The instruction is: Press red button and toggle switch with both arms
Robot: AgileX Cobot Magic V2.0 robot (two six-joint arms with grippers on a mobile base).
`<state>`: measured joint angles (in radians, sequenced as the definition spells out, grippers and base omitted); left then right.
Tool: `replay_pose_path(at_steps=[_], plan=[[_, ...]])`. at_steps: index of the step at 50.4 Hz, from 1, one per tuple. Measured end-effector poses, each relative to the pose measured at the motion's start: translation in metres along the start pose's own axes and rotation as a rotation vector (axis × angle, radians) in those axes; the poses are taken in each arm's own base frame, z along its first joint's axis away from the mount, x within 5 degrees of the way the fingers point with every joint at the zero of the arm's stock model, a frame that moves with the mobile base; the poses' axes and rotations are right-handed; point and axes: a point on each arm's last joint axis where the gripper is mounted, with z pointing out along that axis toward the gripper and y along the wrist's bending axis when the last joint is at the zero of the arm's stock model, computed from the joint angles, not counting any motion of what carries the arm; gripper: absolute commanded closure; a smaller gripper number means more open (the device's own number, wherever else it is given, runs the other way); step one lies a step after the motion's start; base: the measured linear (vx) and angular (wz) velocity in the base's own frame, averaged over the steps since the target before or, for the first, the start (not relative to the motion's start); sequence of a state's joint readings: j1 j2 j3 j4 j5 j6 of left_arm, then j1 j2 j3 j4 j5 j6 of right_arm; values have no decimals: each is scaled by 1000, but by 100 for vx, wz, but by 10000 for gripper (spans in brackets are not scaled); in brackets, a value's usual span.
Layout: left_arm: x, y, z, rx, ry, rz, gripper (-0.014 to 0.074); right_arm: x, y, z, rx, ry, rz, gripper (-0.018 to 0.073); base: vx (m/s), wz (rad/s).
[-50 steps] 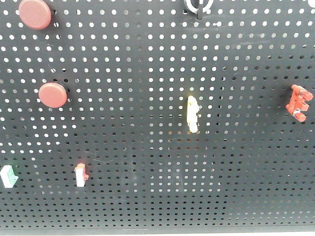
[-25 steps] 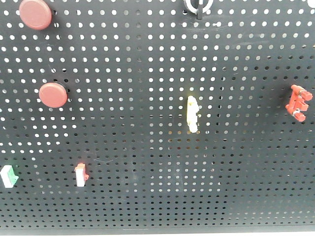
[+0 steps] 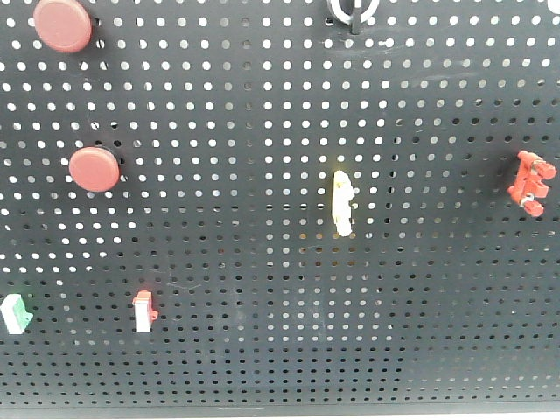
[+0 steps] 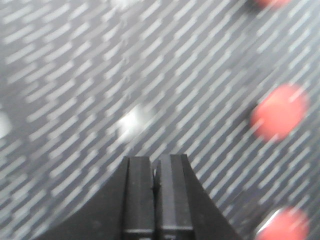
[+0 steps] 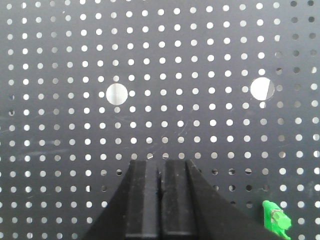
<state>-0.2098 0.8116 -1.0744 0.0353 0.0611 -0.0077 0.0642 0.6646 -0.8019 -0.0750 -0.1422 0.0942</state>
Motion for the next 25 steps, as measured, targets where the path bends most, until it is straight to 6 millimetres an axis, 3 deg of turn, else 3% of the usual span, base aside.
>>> replay_pose_path(at_steps=[14, 25], plan=[[-3, -31, 48, 155, 25, -45, 594, 0, 0, 0, 0, 0, 0, 563, 0, 0], [-1, -48, 58, 222, 18, -65, 594, 0, 0, 0, 0, 0, 0, 563, 0, 0]])
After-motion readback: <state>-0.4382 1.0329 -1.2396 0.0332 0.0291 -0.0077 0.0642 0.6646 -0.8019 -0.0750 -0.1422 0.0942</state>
